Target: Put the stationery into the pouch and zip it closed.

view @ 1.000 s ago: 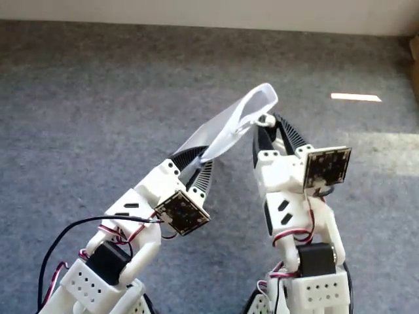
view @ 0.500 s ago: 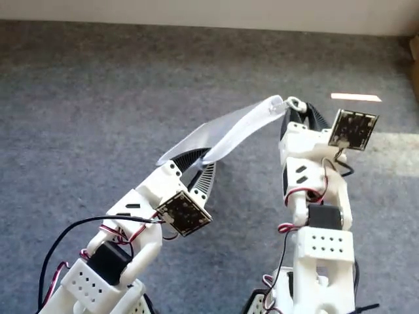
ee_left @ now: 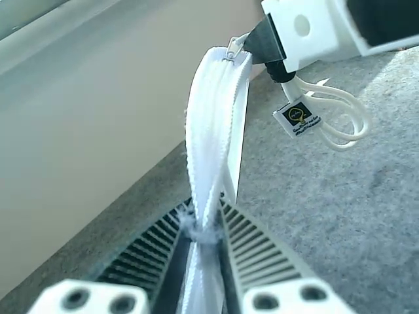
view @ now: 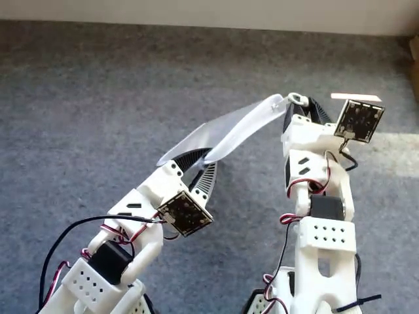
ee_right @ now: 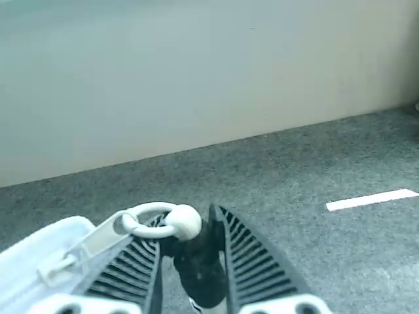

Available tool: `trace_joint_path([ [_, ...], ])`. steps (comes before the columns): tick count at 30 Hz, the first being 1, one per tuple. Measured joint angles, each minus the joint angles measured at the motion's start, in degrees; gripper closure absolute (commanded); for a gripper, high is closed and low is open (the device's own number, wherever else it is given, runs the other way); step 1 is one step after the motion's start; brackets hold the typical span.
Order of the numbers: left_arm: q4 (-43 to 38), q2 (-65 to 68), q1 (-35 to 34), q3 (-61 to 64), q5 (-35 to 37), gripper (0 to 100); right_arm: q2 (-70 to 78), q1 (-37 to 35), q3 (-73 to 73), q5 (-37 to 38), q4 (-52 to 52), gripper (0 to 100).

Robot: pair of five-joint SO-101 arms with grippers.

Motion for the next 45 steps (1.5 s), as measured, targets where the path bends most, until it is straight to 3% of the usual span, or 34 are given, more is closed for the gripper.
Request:
trace_joint_path([
  [18, -0.1, 0.0, 0.0, 0.0, 0.0, 100, 1.8, 5.2, -0.8, -4.3, 2.1, 97.9],
  [23, -0.2, 0.0, 0.0, 0.0, 0.0, 99, 1.8, 5.5, -4.7, -4.3, 9.8, 81.0],
  [29, 0.2, -0.2, -0.1, 0.2, 0.0, 85, -0.4, 5.0, -11.3, -4.5, 26.5, 79.1],
  [35, 1.0, -0.4, -1.1, 0.7, 9.1, 79, -11.6, 4.6, -12.2, -4.6, 32.4, 79.3],
  [45, 11.2, -0.4, -2.3, -3.3, 15.0, 79, -21.9, 1.3, -12.2, -2.4, 36.0, 79.3],
])
